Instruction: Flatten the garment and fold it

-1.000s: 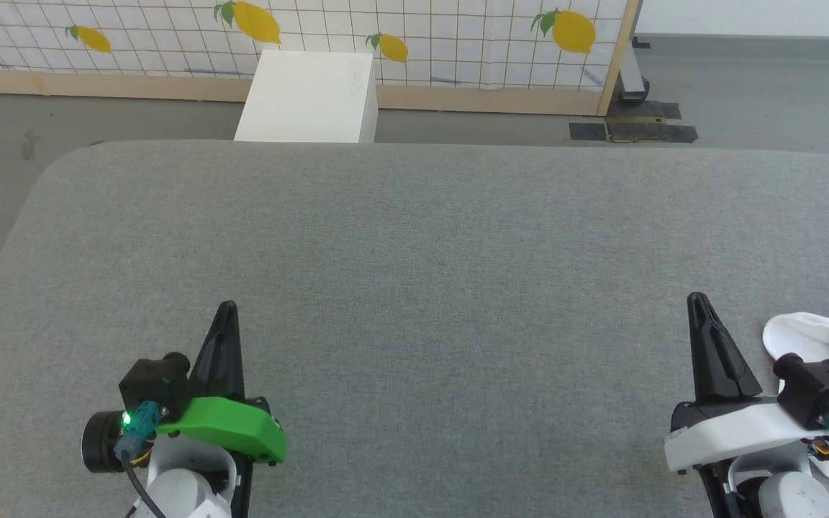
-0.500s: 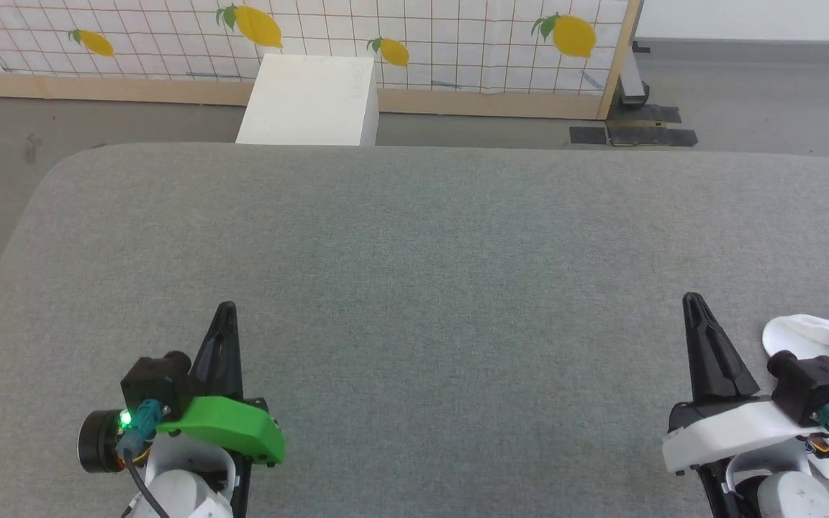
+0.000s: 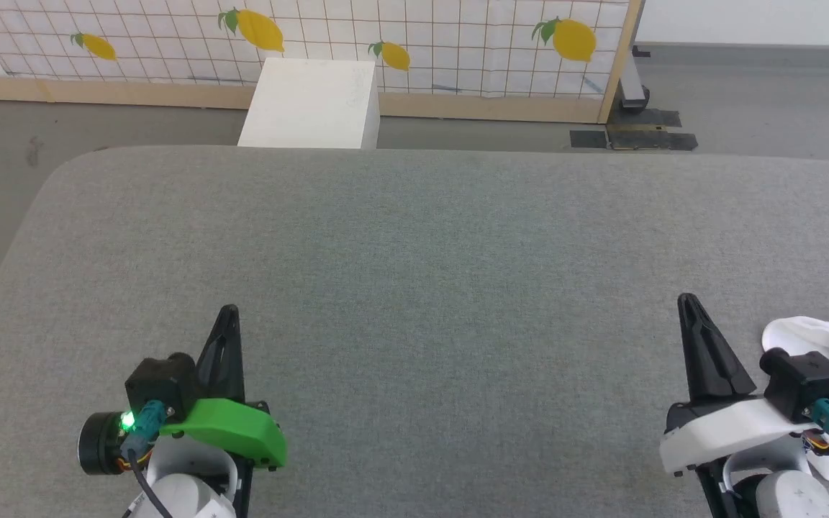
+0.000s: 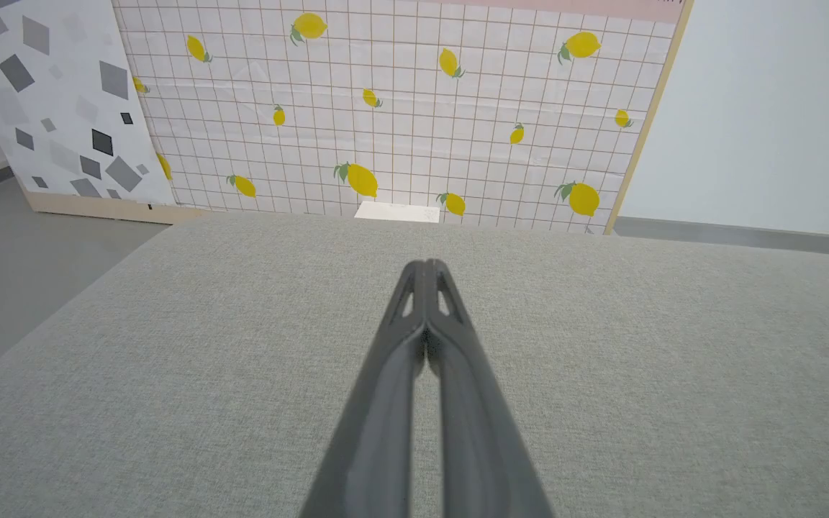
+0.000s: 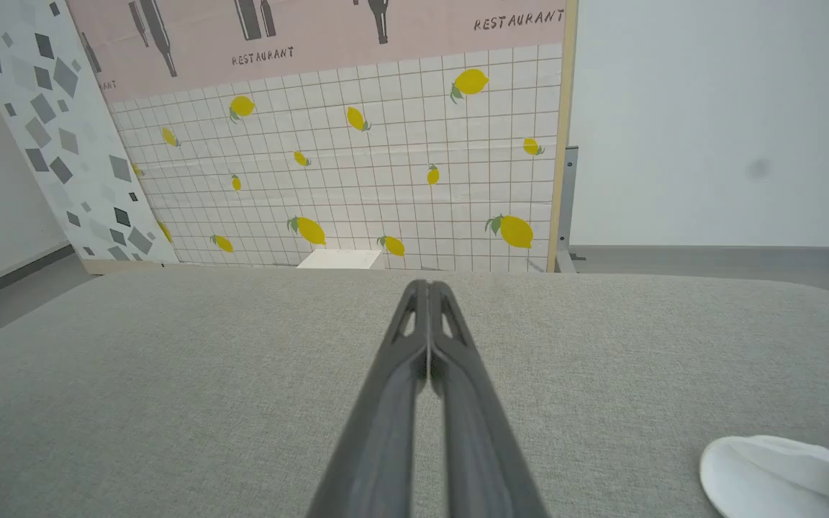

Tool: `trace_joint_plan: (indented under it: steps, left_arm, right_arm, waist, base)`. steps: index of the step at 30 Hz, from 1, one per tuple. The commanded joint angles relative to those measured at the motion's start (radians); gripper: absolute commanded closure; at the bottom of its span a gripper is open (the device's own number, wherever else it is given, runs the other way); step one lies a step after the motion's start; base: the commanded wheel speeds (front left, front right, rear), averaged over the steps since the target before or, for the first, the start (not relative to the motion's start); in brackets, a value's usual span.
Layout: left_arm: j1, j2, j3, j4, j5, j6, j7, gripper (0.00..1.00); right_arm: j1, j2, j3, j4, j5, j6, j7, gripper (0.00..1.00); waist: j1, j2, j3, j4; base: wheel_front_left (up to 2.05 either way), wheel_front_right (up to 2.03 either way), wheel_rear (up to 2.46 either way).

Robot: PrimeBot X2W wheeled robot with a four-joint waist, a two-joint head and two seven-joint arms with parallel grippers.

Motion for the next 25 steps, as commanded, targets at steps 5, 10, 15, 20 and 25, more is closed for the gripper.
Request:
trace_joint_plan:
  steps: [5, 10, 15, 20, 25]
  left_arm:
    - [0.019, -0.009, 0.01, -0.013, 0.026, -0.007, 0.013, 1.0]
    - [0.024, -0.012, 0.015, -0.022, 0.038, -0.008, 0.024, 1.0]
    - [0.028, -0.015, 0.019, -0.03, 0.05, -0.01, 0.033, 1.0]
    - [0.033, -0.018, 0.024, -0.038, 0.061, -0.012, 0.044, 1.0]
    - [0.038, -0.022, 0.029, -0.046, 0.073, -0.014, 0.054, 1.0]
  right_arm:
    - [0.017, 0.0, 0.004, -0.012, -0.02, -0.001, 0.015, 1.0]
    - [0.018, 0.0, 0.006, -0.018, -0.03, -0.001, 0.026, 1.0]
    - [0.02, 0.0, 0.007, -0.023, -0.04, -0.001, 0.035, 1.0]
    - [0.022, 0.001, 0.009, -0.028, -0.05, -0.001, 0.046, 1.0]
    - [0.023, 0.001, 0.01, -0.034, -0.06, -0.001, 0.056, 1.0]
  waist:
    - [0.0, 0.0, -0.002, 0.001]
    - [0.0, 0.0, -0.005, 0.001]
    - [0.0, 0.0, -0.007, 0.002]
    - [0.0, 0.0, -0.009, 0.002]
    - [0.0, 0.0, -0.012, 0.003]
  base:
    - [0.0, 0.0, 0.0]
    - [0.0, 0.0, 0.0]
    - [0.0, 0.0, 0.0]
    - [0.0, 0.0, 0.0]
    - [0.0, 0.0, 0.0]
